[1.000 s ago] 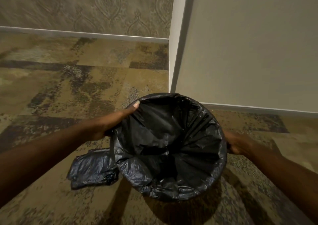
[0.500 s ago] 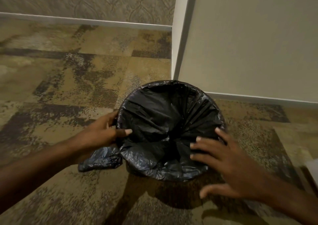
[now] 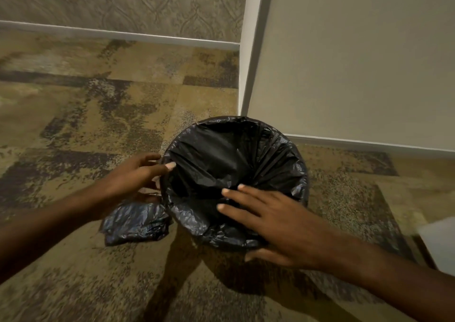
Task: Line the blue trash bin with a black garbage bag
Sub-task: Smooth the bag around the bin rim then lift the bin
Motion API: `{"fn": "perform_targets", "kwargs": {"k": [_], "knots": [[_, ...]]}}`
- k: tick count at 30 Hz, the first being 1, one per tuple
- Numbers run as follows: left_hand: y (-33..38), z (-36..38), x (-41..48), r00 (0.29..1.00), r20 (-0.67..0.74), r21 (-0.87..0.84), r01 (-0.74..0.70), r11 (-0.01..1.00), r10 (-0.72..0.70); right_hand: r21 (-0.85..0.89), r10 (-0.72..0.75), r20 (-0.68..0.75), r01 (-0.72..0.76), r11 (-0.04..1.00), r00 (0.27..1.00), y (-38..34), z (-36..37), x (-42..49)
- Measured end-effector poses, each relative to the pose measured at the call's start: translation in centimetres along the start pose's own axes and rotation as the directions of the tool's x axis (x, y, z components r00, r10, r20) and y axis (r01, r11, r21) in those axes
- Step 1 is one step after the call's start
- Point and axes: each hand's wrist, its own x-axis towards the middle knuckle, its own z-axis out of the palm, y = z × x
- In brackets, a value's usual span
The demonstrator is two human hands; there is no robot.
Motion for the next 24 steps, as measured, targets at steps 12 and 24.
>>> {"fn": "perform_targets", "kwargs": {"k": [12, 24], "knots": [[3.5, -2.1, 2.3, 0.982, 0.172, 0.227, 0.041, 0.973, -0.081, 0.422, 0.448, -0.01, -0.403, 0.812, 0.894, 1.0, -1.5, -4.1], [0.4, -1.7, 7.3, 0.987, 0.152, 0.031, 0.047, 0.998, -0.051, 0.907, 0.827, 0.42, -0.215, -0.363, 0.374, 1.5, 0.5, -3.6]]}}
